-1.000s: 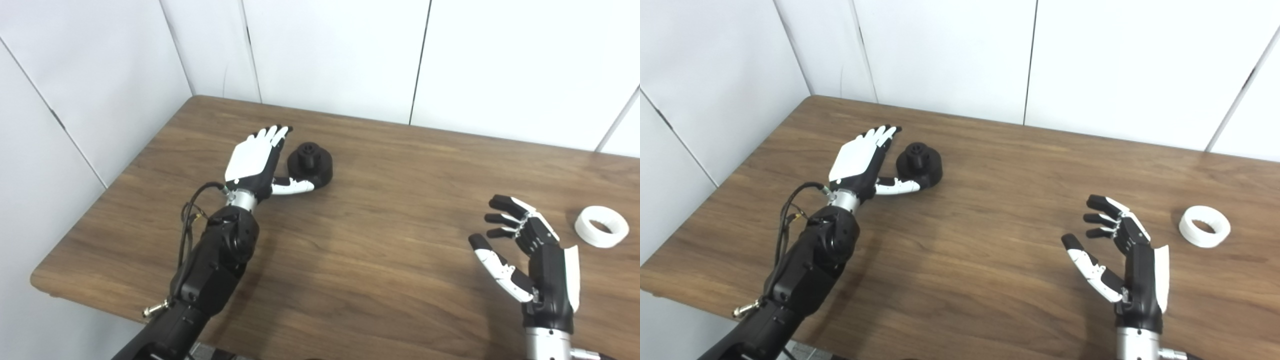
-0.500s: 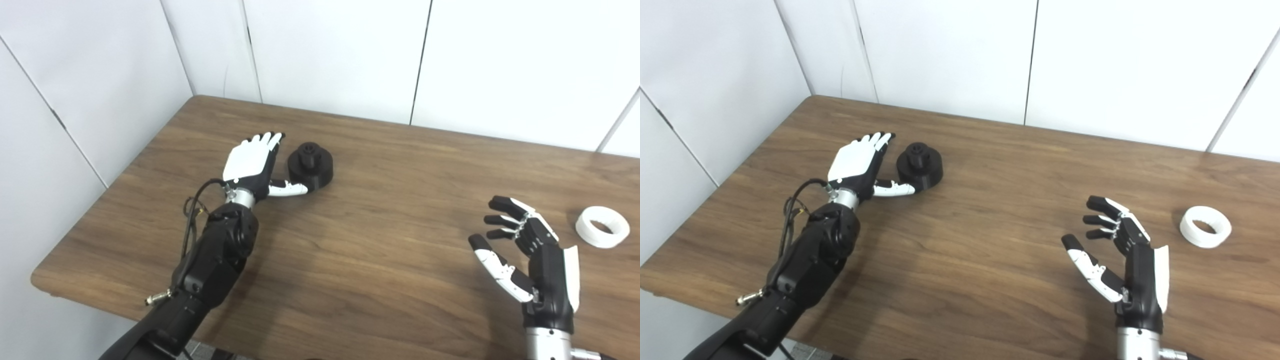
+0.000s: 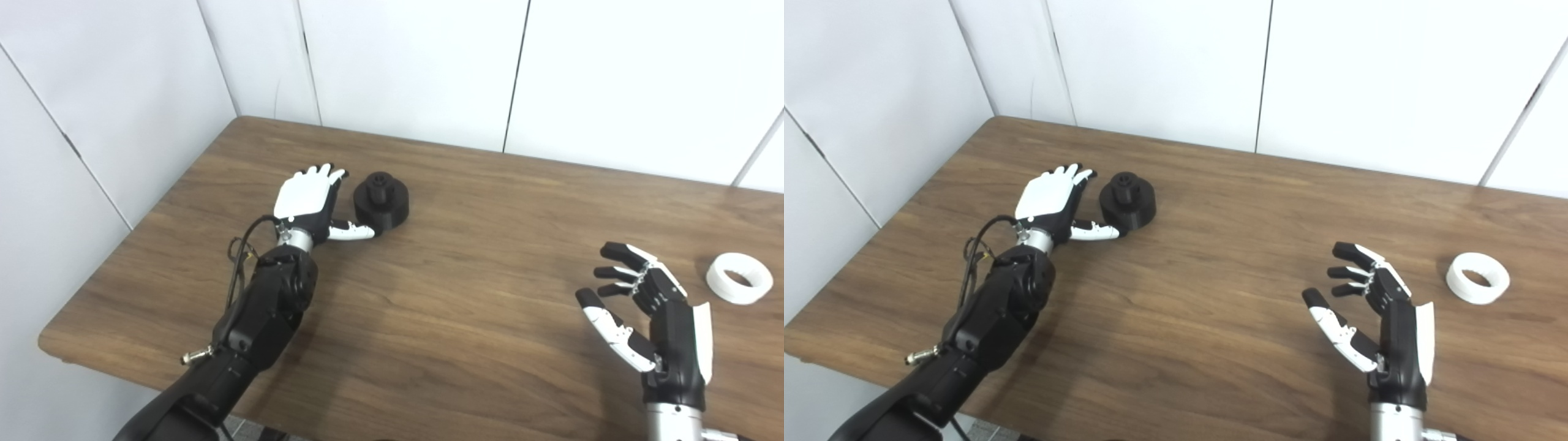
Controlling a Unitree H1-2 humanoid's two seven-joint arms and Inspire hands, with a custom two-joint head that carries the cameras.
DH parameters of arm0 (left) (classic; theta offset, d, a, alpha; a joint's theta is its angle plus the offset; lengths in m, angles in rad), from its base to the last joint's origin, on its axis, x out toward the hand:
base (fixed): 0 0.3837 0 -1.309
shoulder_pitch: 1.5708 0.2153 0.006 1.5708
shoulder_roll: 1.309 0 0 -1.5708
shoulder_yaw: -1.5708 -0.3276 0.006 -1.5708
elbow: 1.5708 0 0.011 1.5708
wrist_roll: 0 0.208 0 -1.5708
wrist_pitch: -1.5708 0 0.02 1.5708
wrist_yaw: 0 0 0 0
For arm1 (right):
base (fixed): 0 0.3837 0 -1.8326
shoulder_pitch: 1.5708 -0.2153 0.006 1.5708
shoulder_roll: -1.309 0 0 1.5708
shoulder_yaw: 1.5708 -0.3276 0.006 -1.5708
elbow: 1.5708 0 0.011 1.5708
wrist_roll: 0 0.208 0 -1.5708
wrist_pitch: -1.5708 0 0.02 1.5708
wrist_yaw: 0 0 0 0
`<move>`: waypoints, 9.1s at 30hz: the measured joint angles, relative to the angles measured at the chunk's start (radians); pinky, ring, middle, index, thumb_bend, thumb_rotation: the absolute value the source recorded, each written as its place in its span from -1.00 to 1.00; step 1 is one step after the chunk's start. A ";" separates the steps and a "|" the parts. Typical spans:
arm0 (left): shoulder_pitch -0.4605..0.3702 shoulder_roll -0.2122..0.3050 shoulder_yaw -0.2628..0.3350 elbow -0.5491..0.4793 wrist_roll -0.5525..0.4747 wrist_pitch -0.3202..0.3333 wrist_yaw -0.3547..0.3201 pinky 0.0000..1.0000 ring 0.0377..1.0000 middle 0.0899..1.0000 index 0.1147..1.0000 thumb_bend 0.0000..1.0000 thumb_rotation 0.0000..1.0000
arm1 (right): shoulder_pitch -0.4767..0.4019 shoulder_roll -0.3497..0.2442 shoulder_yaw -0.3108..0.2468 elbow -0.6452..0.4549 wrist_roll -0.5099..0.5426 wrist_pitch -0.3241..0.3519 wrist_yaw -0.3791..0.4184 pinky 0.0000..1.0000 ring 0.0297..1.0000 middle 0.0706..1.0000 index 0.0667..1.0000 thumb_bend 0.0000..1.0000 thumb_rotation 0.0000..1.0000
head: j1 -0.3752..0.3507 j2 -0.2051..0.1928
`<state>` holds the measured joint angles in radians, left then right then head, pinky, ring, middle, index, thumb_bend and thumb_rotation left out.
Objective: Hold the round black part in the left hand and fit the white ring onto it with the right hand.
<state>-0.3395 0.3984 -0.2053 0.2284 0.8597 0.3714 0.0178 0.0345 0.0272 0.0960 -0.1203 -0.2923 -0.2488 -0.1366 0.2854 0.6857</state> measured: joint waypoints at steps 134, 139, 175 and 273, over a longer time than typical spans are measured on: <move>0.372 -0.111 -0.167 -0.489 -0.177 -0.317 -0.154 1.00 1.00 1.00 0.25 0.93 -0.27 | 0.024 0.055 0.087 -0.025 -0.155 0.115 -0.090 -0.06 0.16 0.44 0.42 0.20 -0.31 | -0.595 0.045; 0.385 -0.094 -0.135 -0.489 -0.203 -0.341 -0.166 1.00 1.00 1.00 0.25 0.90 -0.29 | 0.026 0.072 0.101 -0.015 -0.180 0.116 -0.111 0.01 0.18 0.42 0.41 0.22 -0.30 | -0.634 0.040; 0.386 -0.115 -0.107 -0.488 -0.205 -0.355 -0.204 1.00 1.00 1.00 0.25 0.90 -0.30 | -0.119 -0.202 -0.096 -0.125 -0.346 0.329 -0.017 0.15 0.41 0.48 0.39 0.31 -0.37 | -0.654 0.028; 0.385 -0.129 -0.089 -0.495 -0.202 -0.353 -0.238 1.00 1.00 1.00 0.25 0.90 -0.31 | -0.334 -0.459 0.006 0.225 -0.372 0.518 0.065 1.00 0.92 0.68 -0.11 0.04 -0.72 | -0.614 0.064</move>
<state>0.0451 0.2696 -0.2945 -0.2670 0.6578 0.0186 -0.2200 -0.2996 -0.4318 0.1018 0.1045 -0.6642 0.2687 -0.0719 -0.3283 0.7501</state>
